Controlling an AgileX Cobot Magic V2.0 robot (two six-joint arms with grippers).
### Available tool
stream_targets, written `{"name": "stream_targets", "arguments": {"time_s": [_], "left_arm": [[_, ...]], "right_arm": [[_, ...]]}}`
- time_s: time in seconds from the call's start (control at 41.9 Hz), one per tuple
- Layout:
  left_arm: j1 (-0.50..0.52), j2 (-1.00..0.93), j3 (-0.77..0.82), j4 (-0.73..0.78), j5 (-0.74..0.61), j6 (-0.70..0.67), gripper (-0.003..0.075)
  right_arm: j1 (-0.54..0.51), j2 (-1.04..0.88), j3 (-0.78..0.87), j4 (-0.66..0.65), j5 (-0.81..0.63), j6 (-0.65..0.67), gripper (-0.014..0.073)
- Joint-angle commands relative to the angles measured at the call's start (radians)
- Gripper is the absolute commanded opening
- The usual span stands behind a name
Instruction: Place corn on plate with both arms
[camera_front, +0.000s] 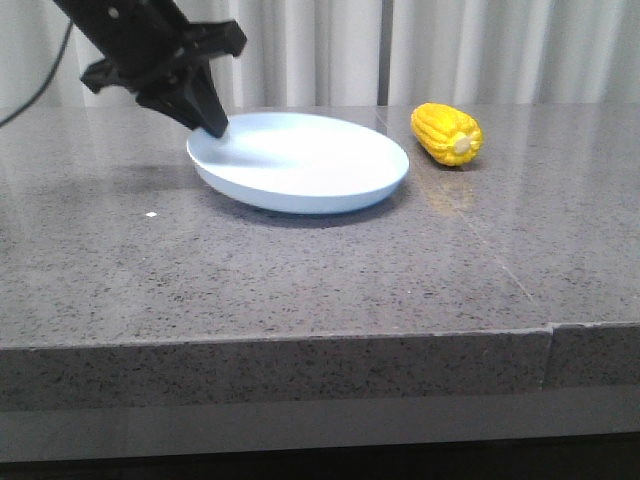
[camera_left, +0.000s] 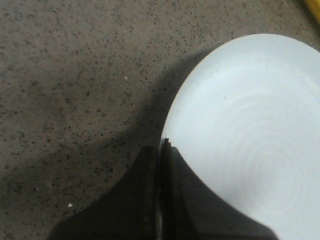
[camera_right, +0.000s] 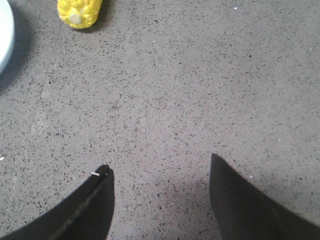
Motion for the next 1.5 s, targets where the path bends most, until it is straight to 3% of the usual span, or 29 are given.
{"name": "stream_targets", "arguments": {"time_s": [0.0,0.072,0.143,0.334,0.406,0.812,1.218,1.385,1.48], "left_arm": [[-0.009,-0.039,-0.029,-0.042,-0.041,-0.004,-0.002],[-0.009,-0.039,-0.029,-0.03,-0.041,-0.004,-0.0011],[-0.009,-0.039,-0.029,-0.007,-0.037,-0.004,0.0055],[-0.009,-0.05,-0.029,0.081,-0.025,-0.004,0.0387],[-0.009,-0.077,-0.029,0.121,-0.025,-0.004,0.0437],[-0.043,-0.431,0.012,0.213,0.095,-0.002,0.0442],[-0.33,-0.847,0.378,0.286,0.095,-0.006,0.0442],[-0.36,-1.015,0.534,0.434,0.098,-0.217,0.0442],[-0.36,-1.083,0.588,0.495,0.098,-0.252,0.0442]], "right_arm": [[-0.005,-0.002,-0.03,-0.011,-0.065,-0.007,0.0456],[-0.005,-0.002,-0.03,-0.011,-0.065,-0.007,0.0456],[-0.005,-0.002,-0.03,-0.011,-0.065,-0.007,0.0456],[-0.005,-0.002,-0.03,-0.011,-0.065,-0.007,0.0456],[-0.005,-0.002,-0.03,-0.011,-0.065,-0.007,0.0456],[-0.005,-0.002,-0.03,-0.011,-0.065,-0.007,0.0456],[-0.005,-0.002,-0.03,-0.003,-0.067,-0.007,0.0456],[-0.005,-0.001,-0.03,0.004,-0.057,-0.007,0.0456],[0.0,0.002,-0.043,0.006,-0.037,-0.009,0.0461]]}}
